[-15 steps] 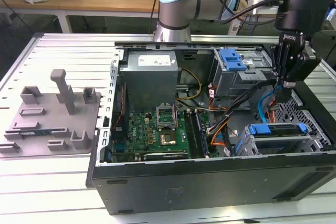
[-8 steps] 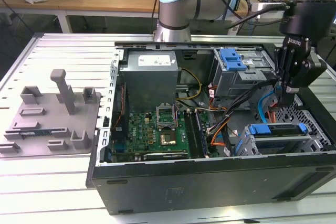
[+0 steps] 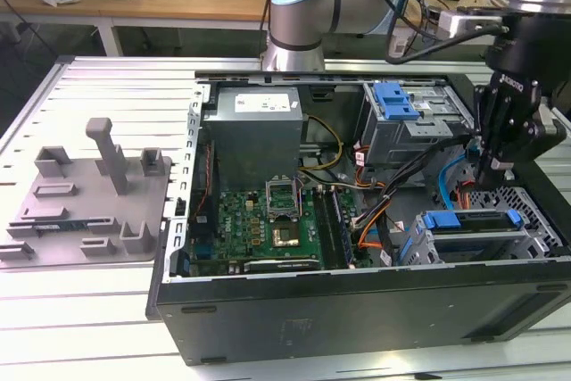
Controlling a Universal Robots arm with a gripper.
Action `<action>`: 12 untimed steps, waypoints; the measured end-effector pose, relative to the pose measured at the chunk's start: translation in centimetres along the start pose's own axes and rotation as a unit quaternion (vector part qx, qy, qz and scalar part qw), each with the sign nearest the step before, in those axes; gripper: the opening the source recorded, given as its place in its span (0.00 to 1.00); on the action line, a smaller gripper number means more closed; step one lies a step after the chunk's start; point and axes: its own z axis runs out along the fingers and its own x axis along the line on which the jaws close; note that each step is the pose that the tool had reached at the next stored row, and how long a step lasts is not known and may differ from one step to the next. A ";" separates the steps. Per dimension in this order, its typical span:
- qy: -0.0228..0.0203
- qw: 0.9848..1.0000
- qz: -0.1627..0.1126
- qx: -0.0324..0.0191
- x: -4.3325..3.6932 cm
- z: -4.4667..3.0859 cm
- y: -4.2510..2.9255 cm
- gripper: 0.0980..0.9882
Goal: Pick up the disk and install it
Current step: 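Insert the first disk wire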
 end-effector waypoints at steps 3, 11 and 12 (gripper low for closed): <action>-0.009 1.000 -0.001 -0.001 0.35 0.04 -0.06 0.07; -0.017 1.000 -0.006 -0.002 0.74 0.10 -0.30 0.07; -0.017 1.000 -0.006 -0.002 0.74 0.10 -0.30 0.07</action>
